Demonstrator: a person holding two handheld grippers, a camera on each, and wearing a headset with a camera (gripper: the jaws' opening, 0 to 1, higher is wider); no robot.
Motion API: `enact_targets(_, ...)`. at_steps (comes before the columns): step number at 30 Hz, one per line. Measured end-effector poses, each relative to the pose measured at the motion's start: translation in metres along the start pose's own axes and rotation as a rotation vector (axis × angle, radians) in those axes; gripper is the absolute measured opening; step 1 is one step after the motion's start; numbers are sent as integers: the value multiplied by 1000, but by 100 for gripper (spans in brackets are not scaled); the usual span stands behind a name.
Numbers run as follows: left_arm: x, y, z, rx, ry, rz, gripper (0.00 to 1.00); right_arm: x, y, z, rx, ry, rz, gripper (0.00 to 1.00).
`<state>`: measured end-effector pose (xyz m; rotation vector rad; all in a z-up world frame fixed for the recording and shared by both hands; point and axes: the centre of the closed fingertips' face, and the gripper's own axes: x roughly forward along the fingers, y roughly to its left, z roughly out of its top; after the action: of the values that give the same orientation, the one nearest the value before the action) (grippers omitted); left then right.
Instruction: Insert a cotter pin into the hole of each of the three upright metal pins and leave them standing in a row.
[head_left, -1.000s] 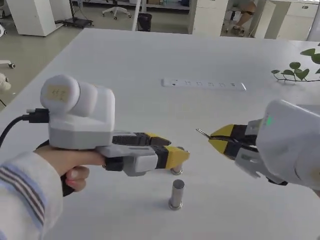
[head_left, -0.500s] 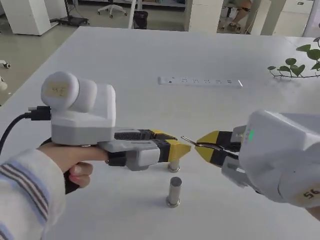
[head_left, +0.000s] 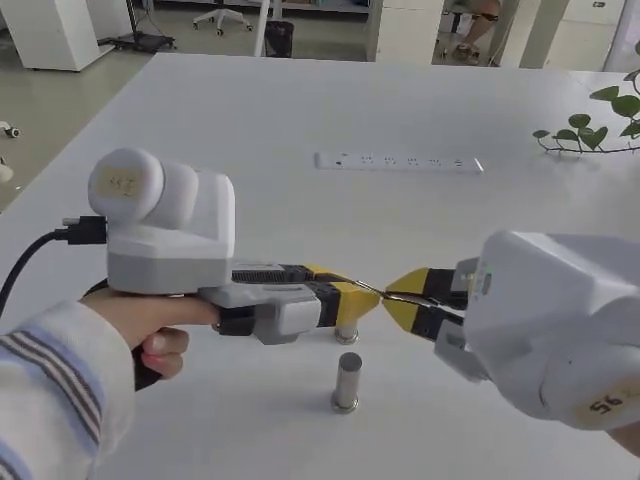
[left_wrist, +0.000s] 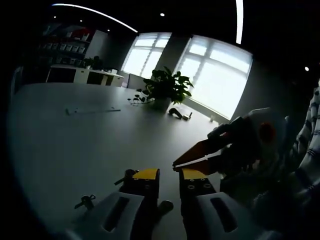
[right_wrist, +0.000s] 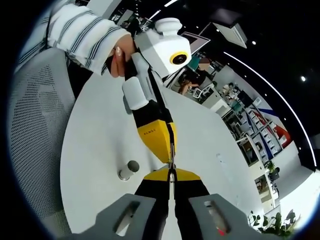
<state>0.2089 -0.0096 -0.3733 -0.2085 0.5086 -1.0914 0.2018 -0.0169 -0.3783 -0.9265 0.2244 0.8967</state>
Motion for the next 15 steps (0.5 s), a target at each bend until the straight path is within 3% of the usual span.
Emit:
enact_targets(9, 2, -1, -6, 0, 28, 4, 6, 2, 4, 2, -17, 0, 13, 0)
enact_targets(15, 2, -3, -4, 2, 20, -3, 5, 4, 8, 2, -35, 8, 20, 0)
